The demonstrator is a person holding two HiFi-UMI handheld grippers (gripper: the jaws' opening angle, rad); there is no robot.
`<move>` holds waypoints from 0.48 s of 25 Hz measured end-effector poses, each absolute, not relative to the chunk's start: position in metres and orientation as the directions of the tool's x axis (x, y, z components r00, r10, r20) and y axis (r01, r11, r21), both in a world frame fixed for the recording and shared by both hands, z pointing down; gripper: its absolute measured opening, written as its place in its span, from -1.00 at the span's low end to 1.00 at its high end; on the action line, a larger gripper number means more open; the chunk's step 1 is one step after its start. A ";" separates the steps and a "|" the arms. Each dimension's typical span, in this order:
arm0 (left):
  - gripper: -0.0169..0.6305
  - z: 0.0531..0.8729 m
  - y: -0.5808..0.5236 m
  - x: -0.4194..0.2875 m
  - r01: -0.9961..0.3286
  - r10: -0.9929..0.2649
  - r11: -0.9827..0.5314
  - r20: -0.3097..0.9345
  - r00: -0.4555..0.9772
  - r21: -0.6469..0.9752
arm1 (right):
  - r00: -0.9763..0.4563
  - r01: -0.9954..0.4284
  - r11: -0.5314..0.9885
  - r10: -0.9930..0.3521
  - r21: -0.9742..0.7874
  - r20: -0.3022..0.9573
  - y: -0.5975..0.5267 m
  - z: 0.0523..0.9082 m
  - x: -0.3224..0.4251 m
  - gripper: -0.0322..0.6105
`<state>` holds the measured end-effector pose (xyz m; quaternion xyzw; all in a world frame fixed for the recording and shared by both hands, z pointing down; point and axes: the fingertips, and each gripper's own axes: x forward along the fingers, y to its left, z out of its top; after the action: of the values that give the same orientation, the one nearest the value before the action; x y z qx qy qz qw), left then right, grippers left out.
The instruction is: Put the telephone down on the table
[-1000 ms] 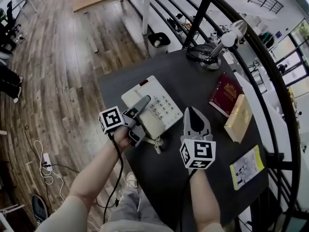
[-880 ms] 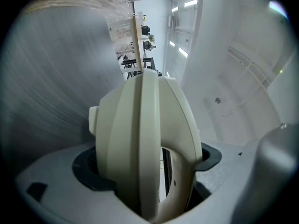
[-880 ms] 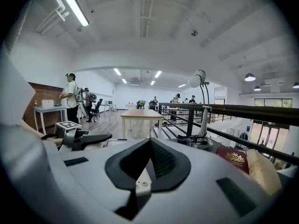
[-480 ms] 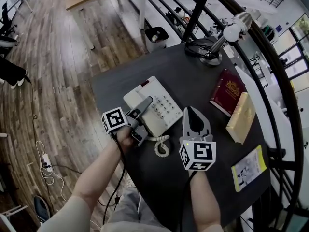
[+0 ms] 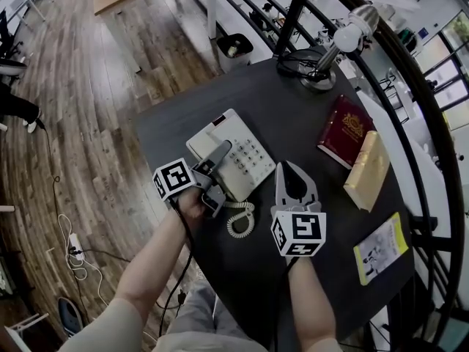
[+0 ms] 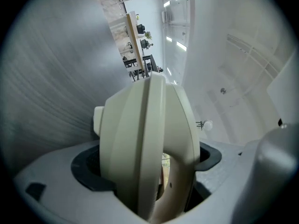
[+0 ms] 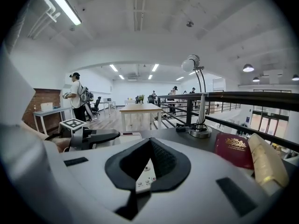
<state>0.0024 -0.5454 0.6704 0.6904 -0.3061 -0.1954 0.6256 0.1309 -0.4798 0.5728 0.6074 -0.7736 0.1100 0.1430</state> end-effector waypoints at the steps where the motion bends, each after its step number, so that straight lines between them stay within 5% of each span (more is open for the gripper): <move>1: 0.49 0.672 -0.546 0.000 -0.199 -0.683 -0.014 0.136 0.717 0.980 | -0.222 -0.971 0.239 -0.907 0.004 0.357 -0.478 0.573 0.131 -0.89; 12: 0.52 0.686 -0.539 -0.011 -0.435 -0.671 0.143 0.411 0.618 0.889 | -0.221 -0.973 0.228 -0.901 -0.026 0.372 -0.459 0.573 0.138 -0.90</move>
<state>-0.0109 -0.5388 0.6859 0.6477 -0.4268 -0.0943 0.6240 0.1380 -0.4595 0.5728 0.6081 -0.7708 0.1280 0.1407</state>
